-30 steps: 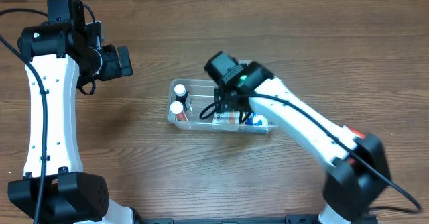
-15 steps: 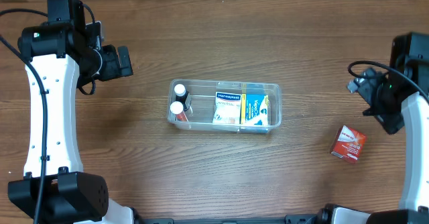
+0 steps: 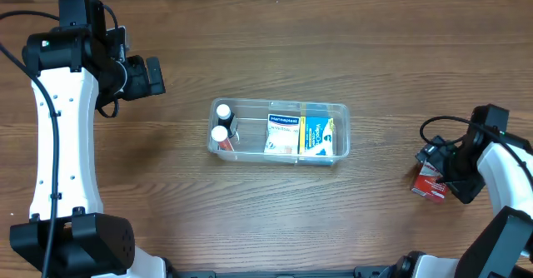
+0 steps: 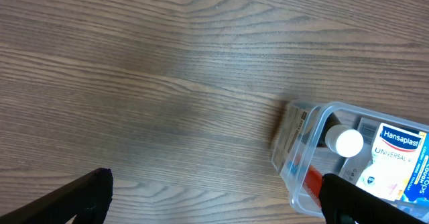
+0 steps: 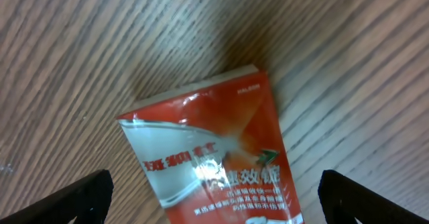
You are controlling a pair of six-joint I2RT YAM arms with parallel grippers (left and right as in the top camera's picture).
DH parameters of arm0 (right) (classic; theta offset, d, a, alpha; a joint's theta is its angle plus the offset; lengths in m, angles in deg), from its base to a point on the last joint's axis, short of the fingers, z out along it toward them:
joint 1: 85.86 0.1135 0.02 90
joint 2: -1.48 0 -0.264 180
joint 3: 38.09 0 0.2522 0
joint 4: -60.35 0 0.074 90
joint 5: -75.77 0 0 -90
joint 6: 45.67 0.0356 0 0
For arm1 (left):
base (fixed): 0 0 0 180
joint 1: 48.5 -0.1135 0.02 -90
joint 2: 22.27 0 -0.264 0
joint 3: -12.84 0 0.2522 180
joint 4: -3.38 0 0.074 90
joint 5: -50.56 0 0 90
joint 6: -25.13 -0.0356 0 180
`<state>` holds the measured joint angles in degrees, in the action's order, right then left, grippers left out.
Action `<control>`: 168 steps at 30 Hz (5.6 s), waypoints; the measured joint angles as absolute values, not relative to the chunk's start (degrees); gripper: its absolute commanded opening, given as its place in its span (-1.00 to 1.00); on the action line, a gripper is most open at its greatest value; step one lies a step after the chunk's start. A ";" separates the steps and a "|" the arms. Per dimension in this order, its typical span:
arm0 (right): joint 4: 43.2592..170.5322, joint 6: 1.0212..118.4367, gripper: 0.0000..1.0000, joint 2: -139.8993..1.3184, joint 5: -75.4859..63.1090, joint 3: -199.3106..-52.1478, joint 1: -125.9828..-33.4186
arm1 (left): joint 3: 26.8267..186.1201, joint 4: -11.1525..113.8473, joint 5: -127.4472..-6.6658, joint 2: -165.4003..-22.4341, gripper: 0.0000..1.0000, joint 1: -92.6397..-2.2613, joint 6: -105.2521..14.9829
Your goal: Pack container
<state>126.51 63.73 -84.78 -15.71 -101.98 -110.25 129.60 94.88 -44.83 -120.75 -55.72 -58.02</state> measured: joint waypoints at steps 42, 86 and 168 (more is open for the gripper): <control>153.72 61.74 0.32 -83.49 -13.17 -141.46 -80.72 | 129.60 95.16 -44.83 -120.75 1.00 -55.72 -58.02; 128.50 89.35 0.42 -115.07 -11.45 -146.20 -43.82 | 129.60 95.33 -44.83 -120.75 1.00 -55.72 -58.00; 118.99 64.87 1.00 -81.34 -25.85 -129.06 -65.66 | 129.58 88.71 -45.05 -120.75 1.00 -50.32 -58.19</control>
<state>118.99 64.87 -81.34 -25.85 -129.06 -65.66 129.58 88.71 -45.05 -120.75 -50.32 -58.19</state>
